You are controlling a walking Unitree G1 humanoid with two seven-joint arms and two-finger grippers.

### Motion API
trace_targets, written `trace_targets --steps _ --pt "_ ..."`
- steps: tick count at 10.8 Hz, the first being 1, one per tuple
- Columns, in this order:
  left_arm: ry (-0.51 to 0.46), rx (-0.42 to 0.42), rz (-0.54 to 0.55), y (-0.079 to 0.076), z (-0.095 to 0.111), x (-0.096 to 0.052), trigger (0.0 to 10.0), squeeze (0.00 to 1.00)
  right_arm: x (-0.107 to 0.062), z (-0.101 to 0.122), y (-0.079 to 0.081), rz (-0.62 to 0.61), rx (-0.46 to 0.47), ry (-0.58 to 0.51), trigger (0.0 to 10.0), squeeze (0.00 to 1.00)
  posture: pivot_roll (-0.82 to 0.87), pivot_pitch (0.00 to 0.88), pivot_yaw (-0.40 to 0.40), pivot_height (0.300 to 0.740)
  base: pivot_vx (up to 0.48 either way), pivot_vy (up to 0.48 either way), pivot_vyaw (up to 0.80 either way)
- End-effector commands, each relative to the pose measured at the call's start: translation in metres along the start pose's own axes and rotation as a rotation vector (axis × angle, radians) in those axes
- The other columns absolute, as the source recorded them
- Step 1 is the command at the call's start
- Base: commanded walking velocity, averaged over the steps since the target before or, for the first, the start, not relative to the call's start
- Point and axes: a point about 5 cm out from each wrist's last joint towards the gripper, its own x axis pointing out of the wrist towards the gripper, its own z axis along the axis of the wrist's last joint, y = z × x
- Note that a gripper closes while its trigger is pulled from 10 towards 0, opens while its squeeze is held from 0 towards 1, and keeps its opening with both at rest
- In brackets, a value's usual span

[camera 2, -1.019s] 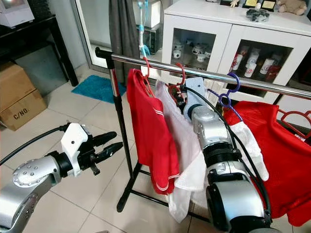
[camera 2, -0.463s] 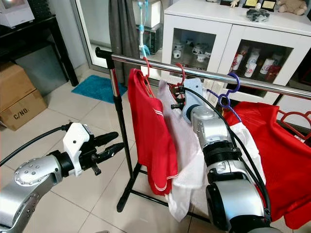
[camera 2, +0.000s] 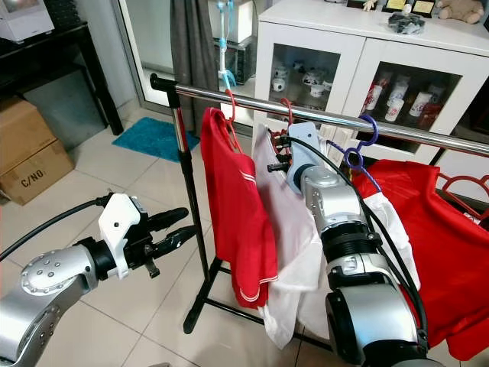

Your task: Hang hanger

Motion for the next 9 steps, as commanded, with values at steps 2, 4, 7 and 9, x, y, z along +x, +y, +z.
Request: trace_targets --steps 2,4,7,9 --pt "0.0 0.03 0.025 0.0 0.001 0.0 10.0 0.0 -0.004 0.008 -0.004 -0.022 -0.019 -0.065 0.0 0.0 0.1 0.0 0.003 0.74 0.0 0.0 0.0" --pt "0.019 0.051 0.087 0.004 -0.005 0.0 10.0 0.0 -0.009 0.019 -0.006 -0.04 -0.025 -0.142 0.0 0.0 0.1 0.0 0.0 0.74 0.0 0.0 0.0" --pt "-0.019 0.049 0.185 0.013 -0.002 0.006 10.0 0.0 -0.029 0.039 -0.009 -0.067 -0.019 -0.333 0.0 0.0 0.1 0.0 0.004 0.74 0.0 0.0 0.0" --pt "-0.035 0.037 0.215 0.016 -0.004 0.009 10.0 0.0 -0.043 0.035 -0.002 -0.041 -0.012 -0.397 0.0 0.0 0.09 0.0 0.005 0.74 0.0 0.0 0.0"
